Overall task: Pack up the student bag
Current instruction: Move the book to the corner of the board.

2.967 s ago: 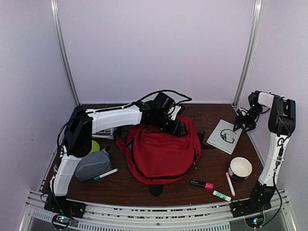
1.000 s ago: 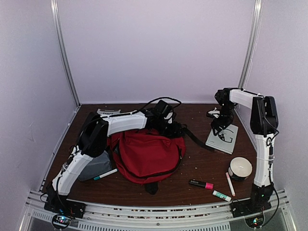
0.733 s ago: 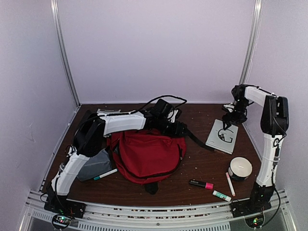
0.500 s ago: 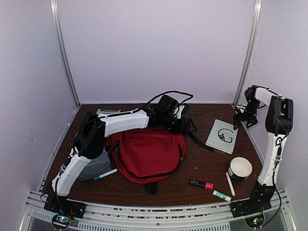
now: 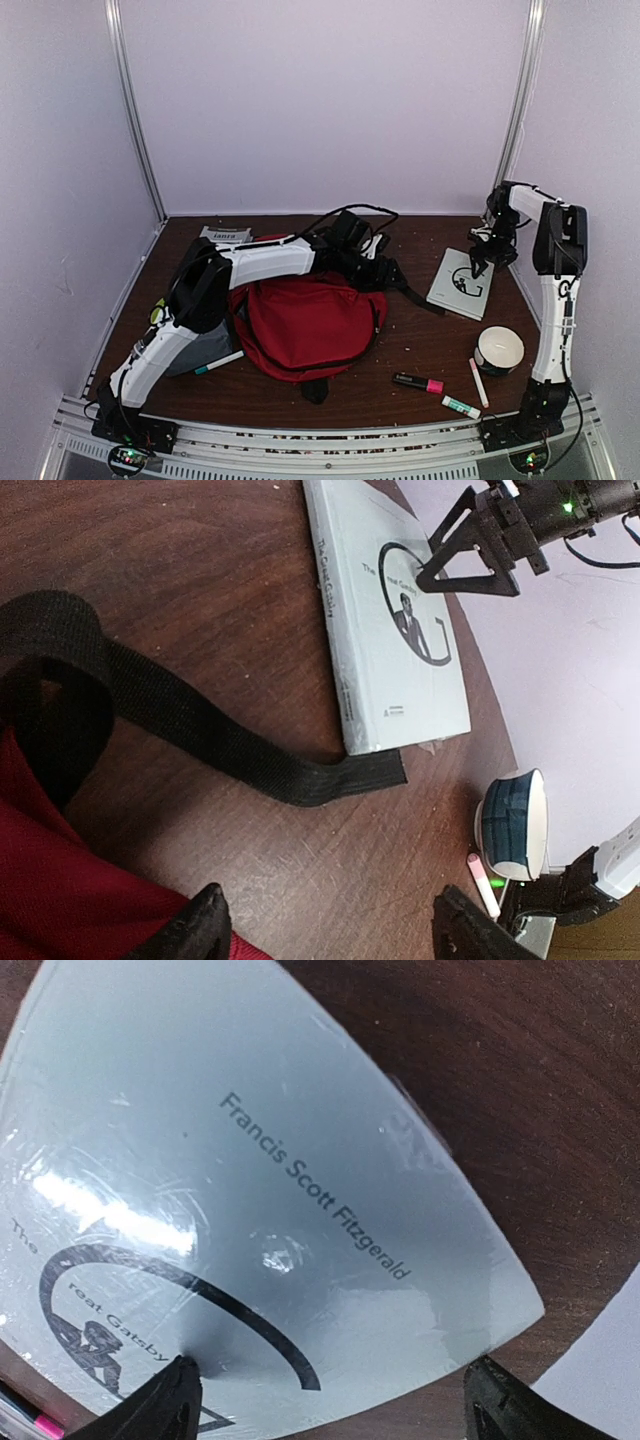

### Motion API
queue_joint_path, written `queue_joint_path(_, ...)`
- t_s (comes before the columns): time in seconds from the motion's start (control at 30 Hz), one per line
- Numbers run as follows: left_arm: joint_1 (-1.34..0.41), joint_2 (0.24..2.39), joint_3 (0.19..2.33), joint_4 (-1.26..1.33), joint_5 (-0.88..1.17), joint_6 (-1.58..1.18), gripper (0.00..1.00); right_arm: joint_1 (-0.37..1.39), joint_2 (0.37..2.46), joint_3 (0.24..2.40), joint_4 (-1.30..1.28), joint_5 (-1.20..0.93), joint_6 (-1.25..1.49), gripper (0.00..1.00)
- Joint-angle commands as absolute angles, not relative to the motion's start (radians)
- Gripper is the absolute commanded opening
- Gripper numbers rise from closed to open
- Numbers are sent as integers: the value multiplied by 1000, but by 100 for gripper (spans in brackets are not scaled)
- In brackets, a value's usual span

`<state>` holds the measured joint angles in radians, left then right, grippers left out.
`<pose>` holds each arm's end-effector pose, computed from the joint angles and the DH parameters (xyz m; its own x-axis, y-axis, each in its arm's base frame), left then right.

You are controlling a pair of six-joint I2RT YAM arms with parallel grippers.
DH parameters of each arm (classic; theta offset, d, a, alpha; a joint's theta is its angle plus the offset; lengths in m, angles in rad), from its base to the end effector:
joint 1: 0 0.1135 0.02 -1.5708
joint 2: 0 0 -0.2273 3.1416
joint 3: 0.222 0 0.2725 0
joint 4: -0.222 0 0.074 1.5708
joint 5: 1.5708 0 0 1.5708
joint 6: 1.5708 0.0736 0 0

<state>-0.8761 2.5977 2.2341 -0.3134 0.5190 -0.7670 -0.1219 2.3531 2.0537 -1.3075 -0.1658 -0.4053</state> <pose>0.3508 -0.4780 0.1063 -0.9234 0.1669 -0.3456 0.3802 0.5203 -0.7647 0.4448 -0.0423 0.1072 -0.9612 -0.2740 -0.0319 -0.2755 0.9469 0.1658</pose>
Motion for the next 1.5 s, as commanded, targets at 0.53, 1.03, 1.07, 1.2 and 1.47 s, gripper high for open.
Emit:
queue_joint_path(0.53,-835,2581,2194,-253,498,-869,71,-68,2315,2113,-1341,-268,-368,92)
queue_joint_path(1.03,-835,2560,2155,-223,515,-883,70,-205,2183,1772,-1071,-438,71,91)
queue_joint_path(1.07,-835,2555,2145,-221,510,-882,70,-203,2203,1796,-1086,-436,67,91)
queue_joint_path(1.2,-836,2521,2135,-317,403,-855,70,-200,2245,1849,-1093,-406,120,91)
queue_joint_path(1.47,-835,2472,2131,-330,426,-880,69,-176,2288,1842,-1085,-537,194,92)
